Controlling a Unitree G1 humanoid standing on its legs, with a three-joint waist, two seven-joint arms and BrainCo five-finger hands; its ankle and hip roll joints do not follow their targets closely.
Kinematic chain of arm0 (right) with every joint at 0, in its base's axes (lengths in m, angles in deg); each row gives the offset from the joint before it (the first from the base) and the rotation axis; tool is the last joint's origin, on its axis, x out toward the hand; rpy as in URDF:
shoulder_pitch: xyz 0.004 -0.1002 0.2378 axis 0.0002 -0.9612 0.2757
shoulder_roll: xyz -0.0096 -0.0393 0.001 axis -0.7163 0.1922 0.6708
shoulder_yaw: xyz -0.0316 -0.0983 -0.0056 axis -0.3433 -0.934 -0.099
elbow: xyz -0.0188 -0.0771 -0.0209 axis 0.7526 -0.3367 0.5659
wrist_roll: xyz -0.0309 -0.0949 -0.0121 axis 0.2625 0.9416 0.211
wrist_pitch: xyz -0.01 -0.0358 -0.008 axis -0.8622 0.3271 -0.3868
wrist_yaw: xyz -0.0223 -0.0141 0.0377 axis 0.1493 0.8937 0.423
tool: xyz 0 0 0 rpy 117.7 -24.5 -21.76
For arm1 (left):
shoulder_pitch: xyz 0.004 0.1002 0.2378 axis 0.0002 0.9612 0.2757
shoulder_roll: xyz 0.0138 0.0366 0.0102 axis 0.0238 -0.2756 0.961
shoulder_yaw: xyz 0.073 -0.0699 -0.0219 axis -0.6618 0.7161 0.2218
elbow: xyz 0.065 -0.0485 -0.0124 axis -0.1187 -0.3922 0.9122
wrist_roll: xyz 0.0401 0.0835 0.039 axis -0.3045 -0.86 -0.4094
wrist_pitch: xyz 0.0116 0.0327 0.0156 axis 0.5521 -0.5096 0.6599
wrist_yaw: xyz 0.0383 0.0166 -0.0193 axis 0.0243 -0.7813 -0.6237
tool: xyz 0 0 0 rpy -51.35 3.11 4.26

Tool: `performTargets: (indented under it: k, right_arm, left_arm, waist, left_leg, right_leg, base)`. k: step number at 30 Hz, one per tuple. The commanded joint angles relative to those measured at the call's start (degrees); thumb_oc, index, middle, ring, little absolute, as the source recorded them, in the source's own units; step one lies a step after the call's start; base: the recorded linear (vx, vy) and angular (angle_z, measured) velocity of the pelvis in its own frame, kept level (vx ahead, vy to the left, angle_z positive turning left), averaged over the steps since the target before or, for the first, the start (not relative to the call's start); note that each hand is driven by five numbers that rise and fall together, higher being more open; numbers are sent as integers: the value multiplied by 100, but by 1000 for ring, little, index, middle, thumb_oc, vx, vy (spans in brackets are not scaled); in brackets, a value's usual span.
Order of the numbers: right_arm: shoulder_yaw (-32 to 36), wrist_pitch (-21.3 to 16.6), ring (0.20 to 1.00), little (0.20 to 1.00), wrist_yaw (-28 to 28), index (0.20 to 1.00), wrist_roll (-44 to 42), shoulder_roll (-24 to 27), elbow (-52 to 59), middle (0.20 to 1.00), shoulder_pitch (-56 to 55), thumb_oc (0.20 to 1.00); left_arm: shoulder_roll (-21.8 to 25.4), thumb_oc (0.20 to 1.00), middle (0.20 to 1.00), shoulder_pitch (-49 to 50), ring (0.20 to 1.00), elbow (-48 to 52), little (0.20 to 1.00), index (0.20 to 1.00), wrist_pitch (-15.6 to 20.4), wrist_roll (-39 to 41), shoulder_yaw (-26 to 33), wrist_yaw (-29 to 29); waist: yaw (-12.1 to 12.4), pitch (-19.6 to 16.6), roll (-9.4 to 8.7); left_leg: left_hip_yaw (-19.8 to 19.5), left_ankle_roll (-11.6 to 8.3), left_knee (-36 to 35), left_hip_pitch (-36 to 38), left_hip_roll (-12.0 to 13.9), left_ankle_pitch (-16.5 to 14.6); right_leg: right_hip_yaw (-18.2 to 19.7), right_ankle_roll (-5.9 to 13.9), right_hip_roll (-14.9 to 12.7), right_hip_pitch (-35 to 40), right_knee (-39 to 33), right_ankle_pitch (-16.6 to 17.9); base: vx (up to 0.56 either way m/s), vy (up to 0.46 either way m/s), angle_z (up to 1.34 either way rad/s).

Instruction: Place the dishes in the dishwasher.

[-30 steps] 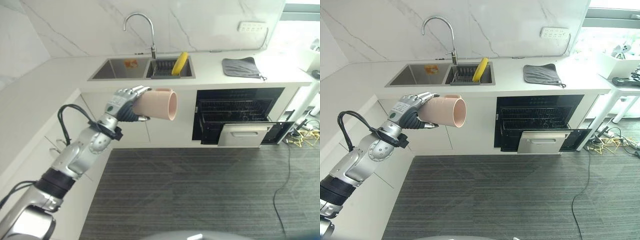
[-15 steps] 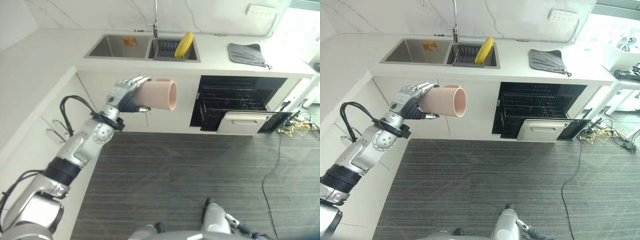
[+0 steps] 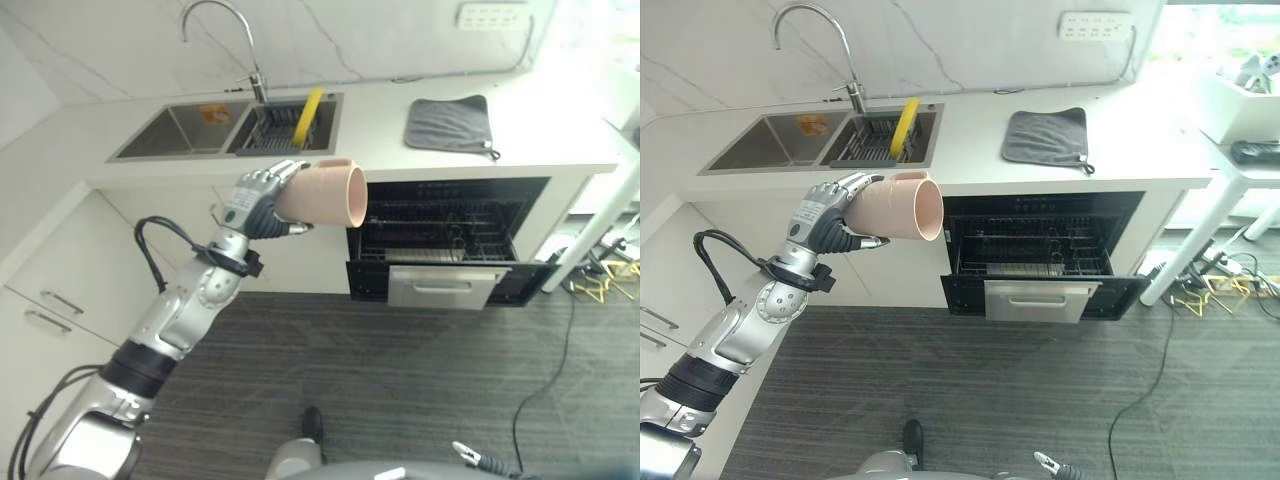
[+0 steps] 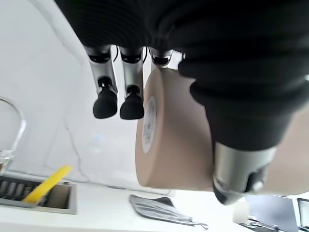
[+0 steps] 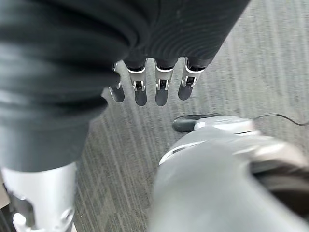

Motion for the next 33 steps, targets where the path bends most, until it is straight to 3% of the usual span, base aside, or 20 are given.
performTargets:
  k: [1,5,6,7,9,10,12,13,15,17,18,19,21,22,24,27,33]
  right_arm:
    - [-73,-45,1000,1000,101,1000,-112,53,-134,1000,60,1000]
    - [-73,-141,1000,1000,133,1000,-88,-88,-105,1000,-4,1000]
    - [-82,-196,1000,1000,183,1000,-154,-134,-65,1000,-6,1000]
    - [-99,-257,1000,1000,254,1000,-167,-192,61,1000,-1,1000]
    - [-149,-321,1000,1000,299,1000,-21,-238,151,1000,-30,1000]
    - [-184,-355,1000,1000,331,1000,-17,-247,152,1000,-34,1000]
    - [-212,-335,1000,1000,394,1000,-82,-225,155,1000,-44,1000]
    - [-198,-288,1000,1000,404,1000,-81,-195,139,1000,0,1000]
    - [-53,-200,1000,1000,323,1000,76,-147,31,1000,103,1000]
    - [20,-162,1000,1000,250,1000,159,-84,-42,1000,126,1000]
    - [13,-161,1000,1000,225,1000,139,-51,-36,1000,123,1000]
    - [-48,-139,1000,1000,211,1000,263,13,38,1000,122,1000]
    - [-57,-122,1000,1000,283,1000,300,116,53,1000,115,1000]
    - [-56,-113,1000,1000,293,1000,211,188,36,1000,103,1000]
    - [-122,-146,1000,1000,250,1000,134,266,9,1000,173,1000]
    - [-142,-70,1000,1000,292,1000,-181,227,15,1000,269,1000]
    - [-255,-82,1000,1000,307,1000,64,-46,-71,1000,92,1000]
  left_arm:
    - [363,200,200,-398,200,62,200,200,276,-67,390,-200]
    - [452,200,200,-377,200,16,200,200,414,-121,390,-169]
    - [445,200,200,-396,200,38,200,200,420,-145,374,-131]
    - [519,200,200,-498,200,-1,200,200,385,-93,297,-144]
    - [645,200,200,-572,200,-162,200,200,435,77,208,-233]
    - [683,200,200,-590,200,-196,200,200,458,119,181,-247]
    - [772,200,200,-735,200,-212,200,200,416,205,106,-157]
    - [835,200,200,-827,200,-239,200,200,339,248,36,-193]
    - [968,200,200,-987,200,-233,200,200,182,340,-115,-302]
    - [894,200,200,-784,200,-77,200,200,142,309,6,-275]
    - [858,200,200,-693,200,3,200,200,130,266,45,-281]
    - [726,200,200,-576,200,210,200,200,35,153,144,-215]
    - [609,200,200,-568,200,318,200,200,-18,135,191,-107]
    - [541,200,200,-617,200,300,200,200,6,159,145,-71]
    - [497,200,200,-600,200,373,200,200,-6,82,148,-14]
    - [376,200,200,-526,200,439,200,200,-47,-115,100,-81]
    - [516,200,200,-521,200,390,200,200,-53,-24,146,-11]
  waist:
    - [4,-194,19]
    - [48,-281,59]
    - [38,-260,51]
    - [-33,-173,79]
    - [-102,-125,79]
    - [-131,-127,66]
    - [-296,-106,4]
    - [-384,-64,-47]
    - [-506,-18,-102]
    - [-445,-82,-91]
    - [-432,-106,-97]
    - [-414,-152,-137]
    - [-429,-179,-188]
    - [-405,-203,-216]
    - [-213,-156,-131]
    - [-147,-243,-45]
    - [-202,-451,17]
  left_leg:
    - [-67,175,35,622,-306,193]
    - [-257,482,135,931,-579,-196]
    - [-255,610,209,932,-667,-285]
    - [-312,850,314,976,-778,-441]
    - [-380,962,326,1049,-850,-519]
    - [-394,964,286,1097,-864,-528]
    - [-356,914,189,1349,-848,-640]
    - [-351,889,153,1496,-838,-769]
    - [-357,838,158,1689,-690,-1027]
    - [-340,683,265,1662,-403,-966]
    - [-340,639,295,1657,-309,-917]
    - [-277,545,458,1572,-92,-844]
    - [-133,530,864,1421,-76,-946]
    - [-81,488,1031,1272,-75,-921]
    - [-466,315,656,1012,-279,-511]
    - [-611,301,-68,1166,-319,-206]
    - [-497,360,-161,1305,-461,-420]
  right_leg:
    - [-147,617,-153,-281,489,137]
    - [-290,751,-390,-444,1014,101]
    - [-280,856,-469,-605,1512,213]
    - [-173,1053,-552,-1031,2758,537]
    - [-46,1077,-569,-1471,3259,836]
    - [-32,1059,-573,-1534,3057,847]
    - [-37,1066,-793,-1693,1894,1049]
    - [38,1179,-994,-1833,1415,1437]
    - [436,1390,-1241,-2052,968,1899]
    - [464,1325,-976,-1777,951,1213]
    - [423,1277,-912,-1681,931,1115]
    - [374,1086,-749,-1439,867,850]
    - [306,949,-637,-1220,780,707]
    - [234,884,-579,-1062,665,683]
    - [255,799,-378,-830,380,713]
    - [48,818,-391,-685,119,722]
    - [46,971,-511,-629,-237,898]
  base:
    - [353,402,-32]
    - [205,257,-65]
    - [174,312,13]
    - [172,281,24]
    - [214,114,47]
    - [319,-138,53]
    - [337,-283,31]
    - [292,-369,80]
    - [312,-499,84]
    - [273,-514,58]
    - [241,-503,48]
    - [183,-369,57]
    - [193,-312,26]
    - [238,-216,-24]
    - [212,-58,-15]
    - [114,108,-73]
    - [88,106,-20]
